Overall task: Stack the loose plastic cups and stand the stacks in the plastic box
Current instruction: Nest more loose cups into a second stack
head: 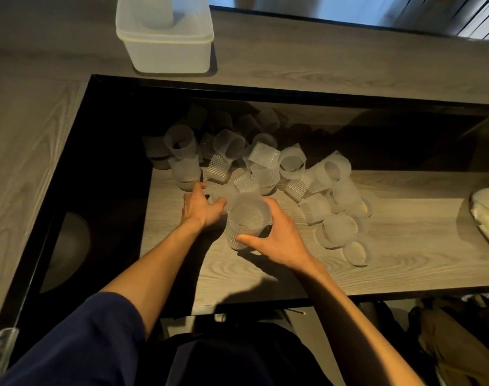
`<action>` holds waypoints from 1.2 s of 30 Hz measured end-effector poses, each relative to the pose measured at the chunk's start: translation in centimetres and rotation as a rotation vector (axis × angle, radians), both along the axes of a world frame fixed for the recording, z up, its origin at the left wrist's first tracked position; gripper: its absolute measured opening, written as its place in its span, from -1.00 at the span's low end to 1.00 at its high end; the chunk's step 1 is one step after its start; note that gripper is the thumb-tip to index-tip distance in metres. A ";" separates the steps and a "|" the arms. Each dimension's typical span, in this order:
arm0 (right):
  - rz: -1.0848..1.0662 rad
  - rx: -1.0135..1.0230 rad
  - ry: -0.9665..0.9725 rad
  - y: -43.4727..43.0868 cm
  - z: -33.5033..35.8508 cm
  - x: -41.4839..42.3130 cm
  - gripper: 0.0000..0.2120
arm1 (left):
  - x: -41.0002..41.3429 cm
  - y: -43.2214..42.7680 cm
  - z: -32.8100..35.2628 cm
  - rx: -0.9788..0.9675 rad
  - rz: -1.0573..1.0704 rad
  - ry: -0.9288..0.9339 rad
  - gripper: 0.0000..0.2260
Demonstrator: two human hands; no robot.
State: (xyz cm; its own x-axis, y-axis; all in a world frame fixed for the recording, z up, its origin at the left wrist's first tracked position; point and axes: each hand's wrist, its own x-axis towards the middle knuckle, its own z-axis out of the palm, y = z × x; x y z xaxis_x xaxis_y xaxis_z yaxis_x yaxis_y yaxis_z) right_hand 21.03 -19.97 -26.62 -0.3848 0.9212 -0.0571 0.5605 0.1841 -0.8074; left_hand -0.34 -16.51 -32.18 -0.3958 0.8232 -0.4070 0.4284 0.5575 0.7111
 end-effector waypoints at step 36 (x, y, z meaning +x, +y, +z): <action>-0.015 -0.008 0.065 -0.9 -0.2 -0.4 -0.22 | 2.1 -5.5 11.6 0.883 -0.318 0.021 -0.53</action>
